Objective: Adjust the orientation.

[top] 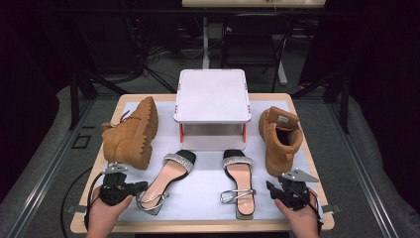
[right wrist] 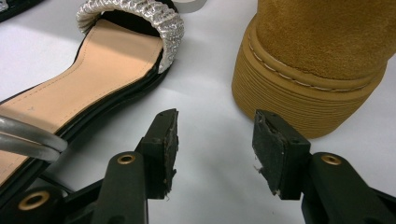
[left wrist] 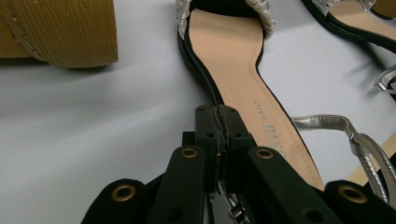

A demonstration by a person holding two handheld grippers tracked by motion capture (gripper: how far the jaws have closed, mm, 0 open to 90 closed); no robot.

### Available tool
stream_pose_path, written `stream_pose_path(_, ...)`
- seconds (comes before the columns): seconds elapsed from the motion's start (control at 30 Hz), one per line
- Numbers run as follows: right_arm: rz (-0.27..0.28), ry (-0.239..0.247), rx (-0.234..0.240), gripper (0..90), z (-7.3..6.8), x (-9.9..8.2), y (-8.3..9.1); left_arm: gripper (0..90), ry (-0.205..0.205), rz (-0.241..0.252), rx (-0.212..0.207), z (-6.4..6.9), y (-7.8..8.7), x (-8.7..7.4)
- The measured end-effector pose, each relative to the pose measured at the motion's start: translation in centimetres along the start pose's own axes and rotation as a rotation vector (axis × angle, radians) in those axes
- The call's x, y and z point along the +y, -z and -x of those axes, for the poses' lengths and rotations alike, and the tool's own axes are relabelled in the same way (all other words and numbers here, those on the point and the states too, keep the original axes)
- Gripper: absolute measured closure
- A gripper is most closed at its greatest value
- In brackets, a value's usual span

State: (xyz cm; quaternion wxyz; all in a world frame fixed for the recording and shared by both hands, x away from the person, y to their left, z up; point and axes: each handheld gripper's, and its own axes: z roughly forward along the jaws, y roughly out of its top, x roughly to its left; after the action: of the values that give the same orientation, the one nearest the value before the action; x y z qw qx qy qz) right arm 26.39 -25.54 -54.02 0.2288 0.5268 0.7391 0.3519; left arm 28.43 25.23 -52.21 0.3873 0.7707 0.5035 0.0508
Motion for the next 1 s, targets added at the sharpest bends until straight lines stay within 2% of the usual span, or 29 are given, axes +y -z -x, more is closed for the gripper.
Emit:
stream_pose_path(0.47,0.01,-0.005,0.002,49.7,0.1,0.1,0.3,86.0,0.013,0.008,-0.016,-0.6,0.0,-0.2)
stream_pose_path(0.87,0.027,-0.035,0.005,47.5,0.6,0.2,1.0,65.3,0.018,0.034,0.04,-0.9,0.1,-0.6)
stream_pose_path(1.0,0.023,-0.045,0.01,46.0,0.6,0.2,1.0,60.8,0.021,0.047,0.043,-1.0,0.3,-0.6)
